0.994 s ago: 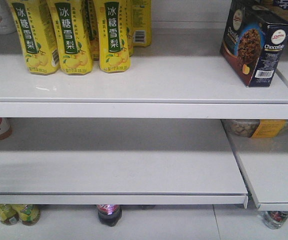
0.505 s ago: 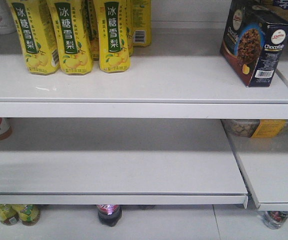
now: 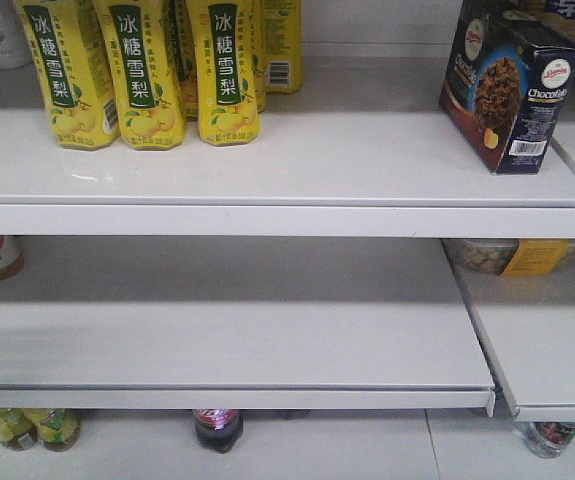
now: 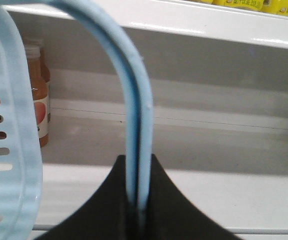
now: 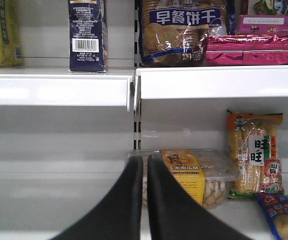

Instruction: Left arm holds basket, right arm returns cookies

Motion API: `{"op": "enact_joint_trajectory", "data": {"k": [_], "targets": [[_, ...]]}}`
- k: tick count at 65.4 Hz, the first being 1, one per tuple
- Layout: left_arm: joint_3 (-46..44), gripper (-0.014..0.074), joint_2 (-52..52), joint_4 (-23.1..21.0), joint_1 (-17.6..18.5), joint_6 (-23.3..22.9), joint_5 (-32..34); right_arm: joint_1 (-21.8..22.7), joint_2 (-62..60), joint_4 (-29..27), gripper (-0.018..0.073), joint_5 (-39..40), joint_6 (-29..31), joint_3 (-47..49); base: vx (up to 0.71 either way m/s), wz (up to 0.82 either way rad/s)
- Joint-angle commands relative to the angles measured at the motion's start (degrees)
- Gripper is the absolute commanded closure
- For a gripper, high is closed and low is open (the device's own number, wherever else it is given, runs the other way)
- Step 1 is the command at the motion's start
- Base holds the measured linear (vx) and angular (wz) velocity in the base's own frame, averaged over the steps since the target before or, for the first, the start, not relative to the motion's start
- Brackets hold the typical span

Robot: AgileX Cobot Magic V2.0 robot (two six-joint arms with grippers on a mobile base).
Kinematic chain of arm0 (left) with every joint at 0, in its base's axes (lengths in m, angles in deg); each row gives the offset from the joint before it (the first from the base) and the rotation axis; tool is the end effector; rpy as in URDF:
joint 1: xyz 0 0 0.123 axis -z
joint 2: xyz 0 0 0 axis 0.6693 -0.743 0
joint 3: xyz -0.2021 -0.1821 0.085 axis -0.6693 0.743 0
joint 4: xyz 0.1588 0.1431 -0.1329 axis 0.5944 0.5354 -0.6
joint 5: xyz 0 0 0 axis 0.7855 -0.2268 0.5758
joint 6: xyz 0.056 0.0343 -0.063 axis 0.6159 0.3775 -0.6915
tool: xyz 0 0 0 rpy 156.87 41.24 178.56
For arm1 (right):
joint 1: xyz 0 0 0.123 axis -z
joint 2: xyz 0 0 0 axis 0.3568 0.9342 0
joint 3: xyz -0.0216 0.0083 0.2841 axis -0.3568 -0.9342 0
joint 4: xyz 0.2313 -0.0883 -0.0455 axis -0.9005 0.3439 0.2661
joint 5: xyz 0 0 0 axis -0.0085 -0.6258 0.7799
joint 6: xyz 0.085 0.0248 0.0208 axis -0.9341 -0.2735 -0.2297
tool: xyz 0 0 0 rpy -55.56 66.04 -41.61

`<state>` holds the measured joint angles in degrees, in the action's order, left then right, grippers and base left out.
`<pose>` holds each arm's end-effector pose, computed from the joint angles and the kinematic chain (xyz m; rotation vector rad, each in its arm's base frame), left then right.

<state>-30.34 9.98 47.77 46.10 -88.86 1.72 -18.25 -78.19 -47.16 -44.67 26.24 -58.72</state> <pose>0.0568 -0.0036 0.1880 -0.0917 1.6653 -0.1844 0.0562 -0.0021 0.2076 0.0311 1.4651 -0.0340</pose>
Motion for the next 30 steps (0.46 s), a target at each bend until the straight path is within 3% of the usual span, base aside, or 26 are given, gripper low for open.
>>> {"op": "enact_joint_trajectory", "data": {"k": [1,30], "targets": [[-1.73,0.0599,1.00,1.25,0.11,0.37,6.27,0.07,-0.74,0.59,0.0570,4.47,0.45,-1.04,0.00,0.00],[-1.73,0.0599,1.00,1.25,0.11,0.42,6.28,0.07,-0.74,0.59,0.0570,4.47,0.45,-1.04,0.00,0.00]]}}
